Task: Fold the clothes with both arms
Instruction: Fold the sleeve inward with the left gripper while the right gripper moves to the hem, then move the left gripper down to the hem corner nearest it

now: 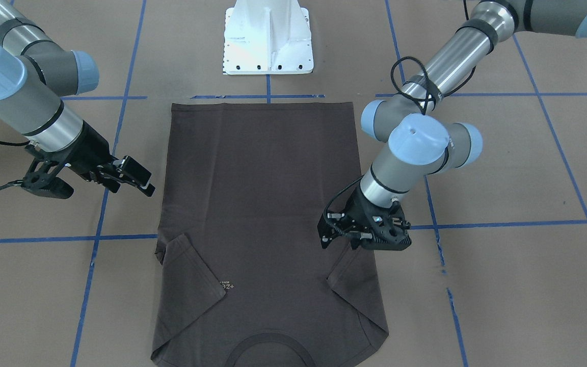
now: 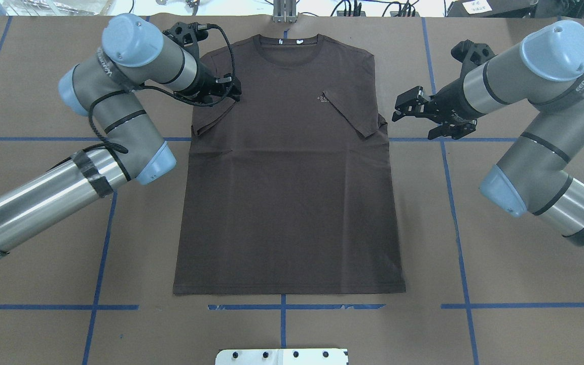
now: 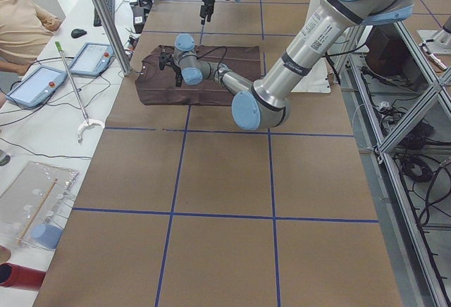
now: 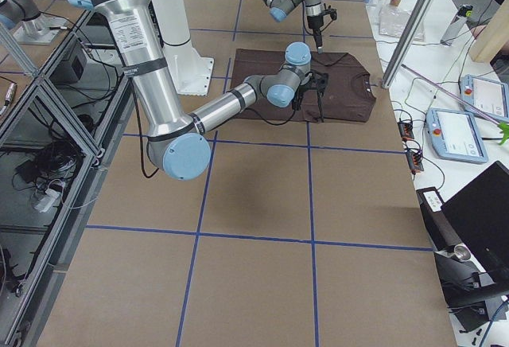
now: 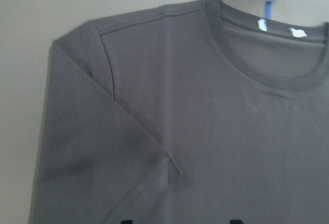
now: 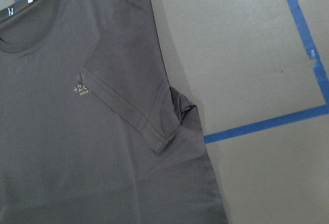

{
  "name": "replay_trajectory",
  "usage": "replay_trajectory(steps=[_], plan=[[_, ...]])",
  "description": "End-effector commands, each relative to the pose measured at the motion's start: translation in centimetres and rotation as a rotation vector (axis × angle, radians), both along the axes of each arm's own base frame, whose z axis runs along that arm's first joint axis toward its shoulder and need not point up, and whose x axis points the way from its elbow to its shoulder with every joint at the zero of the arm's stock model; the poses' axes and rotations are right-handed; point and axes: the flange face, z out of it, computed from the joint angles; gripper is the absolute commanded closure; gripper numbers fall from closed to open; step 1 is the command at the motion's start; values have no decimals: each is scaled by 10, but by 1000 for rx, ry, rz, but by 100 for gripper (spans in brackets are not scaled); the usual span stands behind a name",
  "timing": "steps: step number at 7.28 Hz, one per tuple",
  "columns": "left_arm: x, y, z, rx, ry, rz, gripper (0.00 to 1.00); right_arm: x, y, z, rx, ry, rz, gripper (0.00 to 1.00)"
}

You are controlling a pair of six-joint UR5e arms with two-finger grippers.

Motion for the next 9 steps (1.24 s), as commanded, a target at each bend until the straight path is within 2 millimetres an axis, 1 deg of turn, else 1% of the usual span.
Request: replay_trajectory(steps=[1,2,3,4,5,6,7,8,9], plan=[[-45,58,-3,46,74,47,24,-26,75,14,-100,11,16,1],[-53,70,5,42,77,61,23,-34,123,24,-77,45,31,2],[-49,73,10,33,74,67,21,-51,162,24,-147,41,70,8],[-48,74,11,32,73,69,20,-83,204,22,-135,71,110,9],[-48,75,10,24,78,67,20,-112,240,21,-144,165,160,11],[-44,77,13,17,74,71,19,-123,264,7,-178,189,195,14],[-42,78,13,17,74,74,18,-136,288,12,-133,243,203,16],[-42,79,13,17,74,76,17,-140,295,2,-146,250,208,19],[-42,79,15,14,72,76,17,-141,302,7,-175,259,221,20]])
